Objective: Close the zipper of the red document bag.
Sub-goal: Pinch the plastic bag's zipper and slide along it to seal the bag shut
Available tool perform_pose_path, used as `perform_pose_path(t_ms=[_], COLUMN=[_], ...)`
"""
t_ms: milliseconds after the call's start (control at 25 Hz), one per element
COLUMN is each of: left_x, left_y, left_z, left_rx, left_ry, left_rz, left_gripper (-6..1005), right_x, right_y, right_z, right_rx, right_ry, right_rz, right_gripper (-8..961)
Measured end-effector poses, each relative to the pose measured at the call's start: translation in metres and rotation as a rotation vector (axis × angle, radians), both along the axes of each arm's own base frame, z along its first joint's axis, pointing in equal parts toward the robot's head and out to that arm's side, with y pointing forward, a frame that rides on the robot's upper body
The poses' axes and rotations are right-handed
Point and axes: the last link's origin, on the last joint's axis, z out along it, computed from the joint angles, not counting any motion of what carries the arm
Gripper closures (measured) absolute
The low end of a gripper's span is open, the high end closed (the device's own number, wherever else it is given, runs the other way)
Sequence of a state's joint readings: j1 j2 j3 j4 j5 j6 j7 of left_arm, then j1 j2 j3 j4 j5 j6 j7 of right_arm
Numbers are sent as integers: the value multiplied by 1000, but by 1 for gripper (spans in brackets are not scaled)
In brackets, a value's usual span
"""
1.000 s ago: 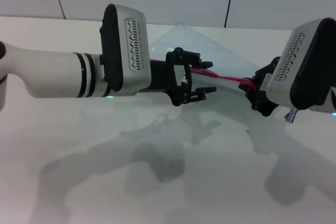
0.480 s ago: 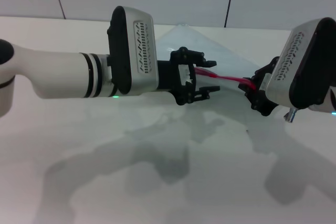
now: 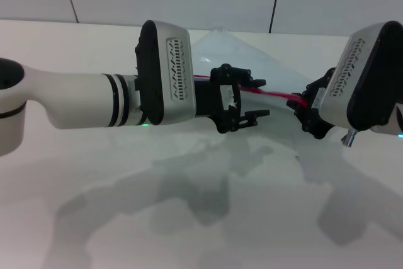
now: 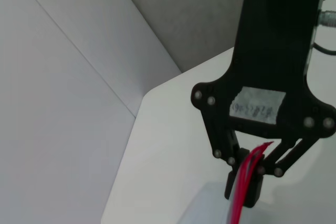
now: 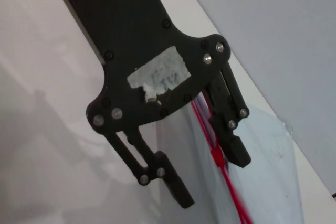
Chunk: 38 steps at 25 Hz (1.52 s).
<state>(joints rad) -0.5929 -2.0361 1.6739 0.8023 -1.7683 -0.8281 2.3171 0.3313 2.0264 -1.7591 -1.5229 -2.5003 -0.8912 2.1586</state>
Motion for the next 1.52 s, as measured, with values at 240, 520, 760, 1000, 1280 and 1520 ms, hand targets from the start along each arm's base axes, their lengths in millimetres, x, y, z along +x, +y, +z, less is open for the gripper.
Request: perform_pose_path(t_ms=[240,520,760,1000,1280,1520], left_x=[-6,-8,-8,-7,-7,-8], left_y=[0,2,2,2,2,2], left_z=[-2,0,-1,-1,-1,0], left_rx=[-3,18,21,18,18,18], left_ry=[6,9,11,10,8,8], left_rz=[19,30,19,16,20,25], left_gripper=[545,559,571,583,598,690], right_x=[2,2,1,0,1,1], right_y=[0,0,0,1,1,1], right_z=[-1,-2,-2,-3,-4,-3], right_rx=[-3,-6,-7,-10,-12,-11], right_ry=[-4,-6,-7,-8,-11,-9], right_rz=[-5,-2,0,4,-1,0], right_gripper=[878,875,873,871,869,866])
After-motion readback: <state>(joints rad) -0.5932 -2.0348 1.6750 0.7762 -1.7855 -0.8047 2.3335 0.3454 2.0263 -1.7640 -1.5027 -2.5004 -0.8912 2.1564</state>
